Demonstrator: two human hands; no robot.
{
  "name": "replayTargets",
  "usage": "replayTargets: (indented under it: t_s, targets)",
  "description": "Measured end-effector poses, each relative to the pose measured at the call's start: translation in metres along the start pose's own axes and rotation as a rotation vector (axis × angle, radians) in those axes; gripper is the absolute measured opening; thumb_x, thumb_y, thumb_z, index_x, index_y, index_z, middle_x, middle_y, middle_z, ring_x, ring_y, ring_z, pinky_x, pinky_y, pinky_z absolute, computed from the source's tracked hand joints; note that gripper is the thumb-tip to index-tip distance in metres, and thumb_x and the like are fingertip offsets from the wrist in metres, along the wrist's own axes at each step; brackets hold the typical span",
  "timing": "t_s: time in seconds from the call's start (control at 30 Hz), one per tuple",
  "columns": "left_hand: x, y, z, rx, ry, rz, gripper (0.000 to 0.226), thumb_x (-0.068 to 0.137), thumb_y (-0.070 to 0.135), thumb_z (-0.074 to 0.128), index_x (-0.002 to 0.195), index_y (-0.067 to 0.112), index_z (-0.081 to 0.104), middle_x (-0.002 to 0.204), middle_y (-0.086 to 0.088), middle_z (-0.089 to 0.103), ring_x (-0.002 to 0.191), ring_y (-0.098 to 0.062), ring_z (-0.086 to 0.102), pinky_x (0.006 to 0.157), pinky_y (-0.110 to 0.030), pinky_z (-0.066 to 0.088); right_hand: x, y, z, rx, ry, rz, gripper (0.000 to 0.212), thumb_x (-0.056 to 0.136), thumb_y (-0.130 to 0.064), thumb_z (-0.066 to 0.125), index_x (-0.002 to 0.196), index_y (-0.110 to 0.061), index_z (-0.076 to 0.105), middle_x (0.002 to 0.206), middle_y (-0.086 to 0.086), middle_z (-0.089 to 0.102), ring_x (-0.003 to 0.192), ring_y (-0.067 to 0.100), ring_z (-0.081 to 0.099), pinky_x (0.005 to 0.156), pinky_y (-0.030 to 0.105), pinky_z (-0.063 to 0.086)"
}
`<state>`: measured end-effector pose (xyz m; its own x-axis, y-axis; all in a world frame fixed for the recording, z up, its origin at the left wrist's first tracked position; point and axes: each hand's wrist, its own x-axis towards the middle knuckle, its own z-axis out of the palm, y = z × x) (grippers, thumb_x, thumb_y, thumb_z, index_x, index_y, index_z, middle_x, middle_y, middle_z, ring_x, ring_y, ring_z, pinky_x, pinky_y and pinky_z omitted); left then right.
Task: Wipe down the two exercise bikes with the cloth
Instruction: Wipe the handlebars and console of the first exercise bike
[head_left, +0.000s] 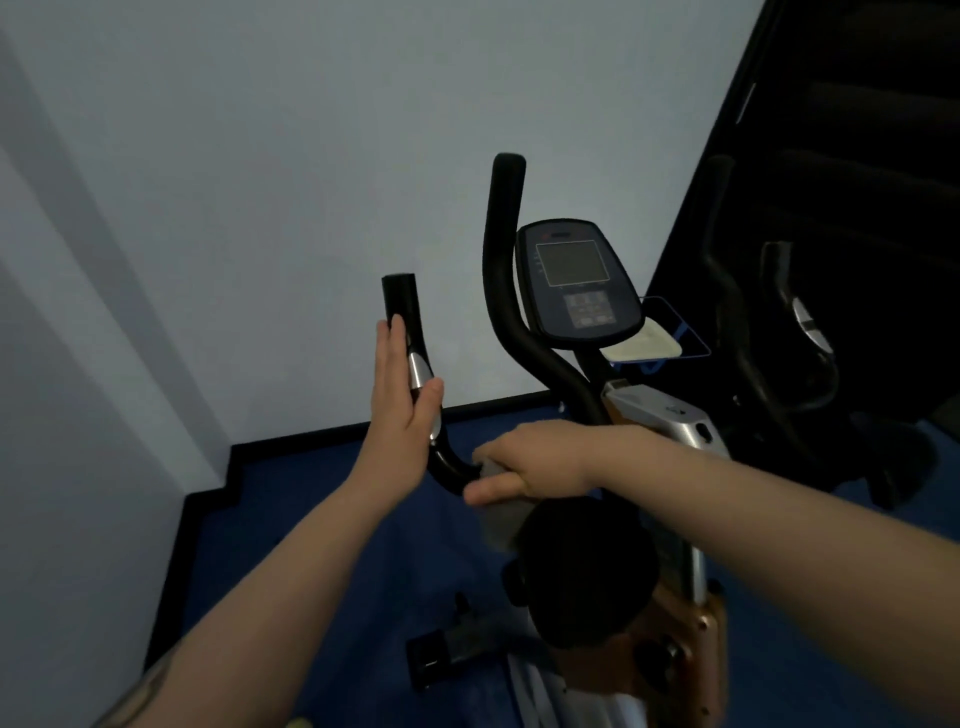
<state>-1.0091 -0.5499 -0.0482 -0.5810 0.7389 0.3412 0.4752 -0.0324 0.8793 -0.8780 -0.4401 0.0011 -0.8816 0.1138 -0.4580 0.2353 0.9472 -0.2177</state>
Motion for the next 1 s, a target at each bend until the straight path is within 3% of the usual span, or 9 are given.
replayTargets:
  t_s: [0.13, 0.27, 0.43, 0.5, 0.6, 0.7, 0.8, 0.93, 1.0]
  targets:
    - [0.0, 0.0, 0.0, -0.004, 0.011, -0.009, 0.064, 0.104, 0.023, 0.037, 0.153, 0.029, -0.004, 0.161, 0.012, -0.011, 0.132, 0.027, -0.007, 0.102, 0.006, -0.001, 0.0, 0.006, 0.004, 0.138, 0.066, -0.045, 0.052, 0.094, -0.063, 0.035, 0.107, -0.018, 0.059, 0.098, 0.002, 0.065, 0.088, 0.016, 0.059, 0.076, 0.031, 0.041]
    - [-0.001, -0.002, -0.001, -0.004, -0.007, -0.012, 0.064, 0.104, 0.023, 0.037, 0.153, 0.029, -0.004, 0.161, 0.012, -0.012, 0.132, 0.027, -0.007, 0.102, 0.006, 0.0, -0.006, 0.007, -0.001, 0.187, -0.07, -0.024, 0.05, 0.092, -0.063, 0.042, 0.124, -0.026, 0.052, 0.104, -0.008, 0.056, 0.095, 0.012, 0.053, 0.083, 0.03, 0.041]
    - [0.0, -0.003, 0.002, -0.051, 0.01, -0.001, 0.063, 0.104, 0.021, 0.037, 0.152, 0.029, -0.003, 0.162, 0.009, -0.01, 0.14, 0.016, -0.004, 0.106, 0.002, 0.001, 0.017, -0.021, 0.004, 0.212, 0.061, 0.0, 0.048, 0.094, -0.066, 0.032, 0.079, -0.022, 0.047, 0.077, -0.006, 0.05, 0.072, 0.011, 0.05, 0.067, 0.029, 0.037]
    - [0.001, -0.004, 0.0, -0.065, -0.002, 0.005, 0.063, 0.103, 0.023, 0.037, 0.151, 0.029, -0.004, 0.162, 0.009, -0.01, 0.143, 0.01, -0.004, 0.106, 0.002, 0.001, 0.017, -0.024, 0.002, 0.25, 0.08, 0.018, 0.049, 0.093, -0.066, 0.033, 0.088, -0.02, 0.047, 0.081, -0.007, 0.05, 0.08, 0.015, 0.052, 0.073, 0.031, 0.037]
    - [0.002, -0.005, -0.007, -0.053, -0.069, 0.021, 0.066, 0.101, 0.035, 0.037, 0.149, 0.031, -0.008, 0.161, 0.01, -0.014, 0.14, 0.015, -0.008, 0.106, 0.001, -0.001, -0.002, -0.017, -0.008, 0.203, -0.08, 0.079, 0.052, 0.09, -0.065, 0.047, 0.115, -0.019, 0.044, 0.104, -0.005, 0.054, 0.098, 0.019, 0.054, 0.084, 0.031, 0.039]
    - [0.009, -0.012, -0.016, -0.007, -0.117, 0.074, 0.07, 0.097, 0.048, 0.039, 0.145, 0.042, -0.012, 0.16, 0.013, -0.017, 0.143, 0.01, -0.009, 0.117, -0.017, 0.0, -0.012, -0.016, -0.004, 0.054, -0.086, 0.142, 0.053, 0.089, -0.062, 0.051, 0.12, -0.02, 0.044, 0.121, 0.001, 0.058, 0.11, 0.024, 0.055, 0.093, 0.036, 0.043]
    - [0.03, -0.011, -0.03, -0.054, -0.056, 0.08, 0.069, 0.099, 0.042, 0.04, 0.151, 0.036, -0.005, 0.161, 0.015, -0.007, 0.148, -0.003, 0.005, 0.122, -0.041, 0.01, -0.009, -0.03, -0.004, 0.069, -0.047, 0.159, 0.041, 0.094, -0.059, 0.046, 0.102, -0.02, 0.038, 0.104, -0.002, 0.054, 0.092, 0.018, 0.052, 0.078, 0.032, 0.037]
    - [0.064, 0.004, -0.043, -0.149, -0.041, 0.088, 0.047, 0.105, 0.023, 0.036, 0.151, 0.021, 0.027, 0.155, 0.01, 0.028, 0.132, 0.016, 0.028, 0.111, -0.008, 0.019, 0.007, -0.053, -0.006, 0.432, 0.142, 0.251, 0.047, 0.098, -0.058, 0.034, 0.114, -0.017, 0.049, 0.113, 0.002, 0.057, 0.104, 0.019, 0.055, 0.082, 0.029, 0.037]
    - [0.074, 0.003, -0.05, -0.153, -0.031, 0.123, 0.036, 0.105, 0.019, 0.035, 0.14, 0.019, 0.046, 0.142, 0.006, 0.047, 0.122, 0.015, 0.041, 0.102, -0.003, 0.027, 0.008, -0.065, 0.001, 0.396, 0.231, 0.338, 0.05, 0.101, -0.055, 0.028, 0.124, -0.015, 0.047, 0.12, 0.007, 0.057, 0.11, 0.026, 0.054, 0.088, 0.034, 0.038]
